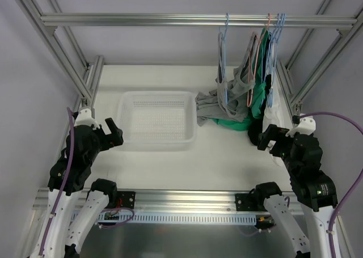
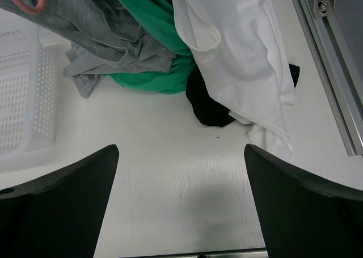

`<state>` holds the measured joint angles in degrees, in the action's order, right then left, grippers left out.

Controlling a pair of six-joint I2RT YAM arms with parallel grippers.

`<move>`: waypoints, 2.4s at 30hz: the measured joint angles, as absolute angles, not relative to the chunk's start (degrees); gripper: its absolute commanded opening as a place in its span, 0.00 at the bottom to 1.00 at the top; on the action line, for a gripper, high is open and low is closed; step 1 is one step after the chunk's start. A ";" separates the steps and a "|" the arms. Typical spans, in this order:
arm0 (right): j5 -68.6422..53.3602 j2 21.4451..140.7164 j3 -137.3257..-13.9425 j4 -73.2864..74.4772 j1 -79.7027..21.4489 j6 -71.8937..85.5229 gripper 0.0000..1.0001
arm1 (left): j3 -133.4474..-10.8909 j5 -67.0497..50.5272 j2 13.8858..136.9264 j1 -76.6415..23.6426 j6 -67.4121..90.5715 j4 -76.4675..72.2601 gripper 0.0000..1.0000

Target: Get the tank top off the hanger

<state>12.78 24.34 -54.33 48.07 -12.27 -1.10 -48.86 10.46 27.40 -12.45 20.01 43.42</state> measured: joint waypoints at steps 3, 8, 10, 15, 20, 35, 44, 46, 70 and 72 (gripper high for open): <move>12.95 24.34 -54.33 48.29 -12.27 -1.10 1.00 | -48.86 10.48 27.22 -12.45 20.01 43.38 0.99; 13.34 24.32 -54.33 48.25 -12.27 -1.08 0.99 | -48.86 10.48 27.20 -12.45 20.01 43.38 0.99; 13.34 24.32 -54.33 48.14 -12.27 -0.86 0.99 | -48.86 10.48 27.20 -12.43 20.01 43.35 0.99; 12.40 23.09 -54.35 45.01 -12.27 1.26 1.00 | -48.86 10.48 27.20 -12.38 20.01 43.31 0.99; 7.53 19.18 -55.83 39.75 -12.27 1.52 0.99 | -48.86 10.46 27.20 -12.38 20.01 43.20 0.99; -16.34 56.73 -88.40 33.54 -15.57 2.17 0.99 | -48.84 9.58 27.27 -12.38 20.01 43.13 0.99; 4.95 82.19 -113.30 39.57 -31.73 -6.92 0.94 | -48.80 9.32 27.35 -12.38 20.01 43.11 0.99; 10.35 85.14 -114.30 40.82 -33.56 -8.82 0.90 | -48.80 9.32 27.35 -12.38 20.01 43.11 0.98; 27.27 92.18 -115.52 43.55 -34.74 -14.28 0.00 | -48.80 7.88 27.35 -12.38 19.99 43.11 0.99; 27.70 92.18 -115.52 43.55 -34.76 -13.76 0.00 | -48.80 7.86 27.35 -12.38 20.01 43.11 0.99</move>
